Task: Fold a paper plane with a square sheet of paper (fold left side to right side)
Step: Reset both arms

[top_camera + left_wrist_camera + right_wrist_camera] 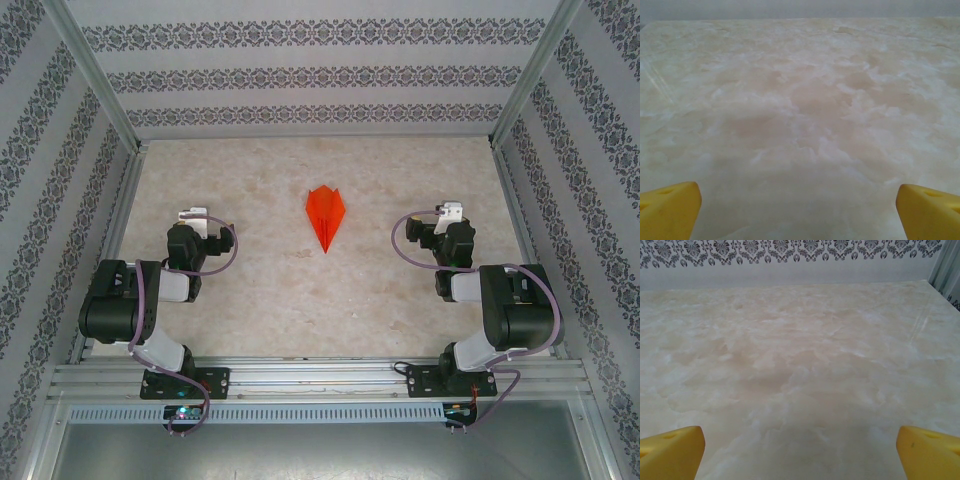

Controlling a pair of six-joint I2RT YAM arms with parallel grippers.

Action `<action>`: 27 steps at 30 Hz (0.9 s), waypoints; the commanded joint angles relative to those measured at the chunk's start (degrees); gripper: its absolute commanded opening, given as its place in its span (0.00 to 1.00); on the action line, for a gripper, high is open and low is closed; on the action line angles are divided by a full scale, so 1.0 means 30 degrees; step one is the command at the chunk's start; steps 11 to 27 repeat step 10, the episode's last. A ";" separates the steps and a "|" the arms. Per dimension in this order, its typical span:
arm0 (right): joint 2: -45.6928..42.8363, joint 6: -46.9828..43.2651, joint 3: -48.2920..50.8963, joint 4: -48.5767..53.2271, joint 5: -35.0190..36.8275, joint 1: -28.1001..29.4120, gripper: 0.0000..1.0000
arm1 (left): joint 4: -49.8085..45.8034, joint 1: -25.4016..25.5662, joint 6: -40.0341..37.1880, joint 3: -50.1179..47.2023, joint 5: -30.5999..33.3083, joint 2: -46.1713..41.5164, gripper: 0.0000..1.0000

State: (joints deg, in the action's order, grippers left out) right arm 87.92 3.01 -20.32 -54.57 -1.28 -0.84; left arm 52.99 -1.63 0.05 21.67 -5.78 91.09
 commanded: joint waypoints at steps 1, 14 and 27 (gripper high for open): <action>-0.0090 -0.0166 -0.0347 -0.0034 0.0253 0.0215 0.98 | 0.0646 -0.0219 0.0312 0.0042 0.0034 0.0018 1.00; -0.0096 -0.0283 -0.0376 0.0054 0.0386 0.0334 0.98 | 0.0646 -0.0219 0.0326 0.0046 0.0052 0.0018 1.00; -0.0096 -0.0283 -0.0376 0.0054 0.0386 0.0334 0.98 | 0.0646 -0.0219 0.0326 0.0046 0.0052 0.0018 1.00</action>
